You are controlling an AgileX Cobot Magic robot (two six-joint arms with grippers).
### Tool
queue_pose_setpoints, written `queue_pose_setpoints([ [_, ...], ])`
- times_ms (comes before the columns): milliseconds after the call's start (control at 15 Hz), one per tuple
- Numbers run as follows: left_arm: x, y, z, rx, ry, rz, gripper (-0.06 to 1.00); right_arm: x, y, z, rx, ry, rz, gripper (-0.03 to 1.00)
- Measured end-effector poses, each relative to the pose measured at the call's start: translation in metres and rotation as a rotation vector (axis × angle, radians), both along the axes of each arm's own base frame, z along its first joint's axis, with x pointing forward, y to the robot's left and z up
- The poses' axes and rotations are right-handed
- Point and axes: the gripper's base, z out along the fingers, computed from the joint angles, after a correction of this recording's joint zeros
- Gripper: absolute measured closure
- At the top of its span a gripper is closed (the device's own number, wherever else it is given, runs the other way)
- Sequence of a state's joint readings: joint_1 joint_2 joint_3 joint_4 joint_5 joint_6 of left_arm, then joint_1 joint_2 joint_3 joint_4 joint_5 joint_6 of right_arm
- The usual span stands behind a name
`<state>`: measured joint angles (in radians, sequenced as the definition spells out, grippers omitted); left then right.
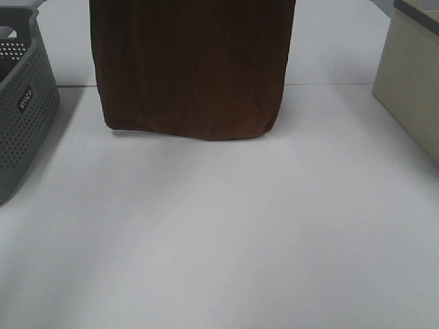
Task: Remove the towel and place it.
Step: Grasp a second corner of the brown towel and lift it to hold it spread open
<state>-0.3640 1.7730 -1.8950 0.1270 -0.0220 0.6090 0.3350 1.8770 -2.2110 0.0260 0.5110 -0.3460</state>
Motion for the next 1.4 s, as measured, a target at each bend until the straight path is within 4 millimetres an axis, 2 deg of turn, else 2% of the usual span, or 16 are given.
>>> queue_pose_setpoints([
  [267, 0.041, 0.009, -0.022, -0.055, -0.082, 0.026, 0.94, 0.021, 0.007, -0.008, 0.057, -0.125, -0.005, 0.96],
  [400, 0.055, 0.013, -0.023, -0.099, -0.112, 0.029, 0.94, 0.03, 0.01, -0.013, 0.07, -0.153, -0.006, 0.96],
  [600, 0.086, 0.008, -0.033, -0.122, -0.161, 0.029, 0.94, 0.048, 0.015, -0.023, 0.08, -0.17, -0.008, 0.96],
  [733, 0.099, 0.004, -0.036, -0.111, -0.187, 0.034, 0.94, 0.056, 0.01, -0.022, 0.093, -0.188, -0.021, 0.96],
  [800, 0.107, 0.001, -0.042, -0.082, -0.187, 0.044, 0.94, 0.061, 0.002, -0.023, 0.093, -0.191, -0.04, 0.96],
  [1200, 0.11, 0.002, -0.047, -0.019, -0.116, 0.071, 0.94, 0.065, -0.001, -0.029, 0.089, -0.16, -0.045, 0.96],
  [1400, 0.114, 0.005, -0.063, 0.01, 0.11, 0.109, 0.94, 0.063, 0.0, -0.039, 0.062, -0.043, -0.037, 0.96],
])
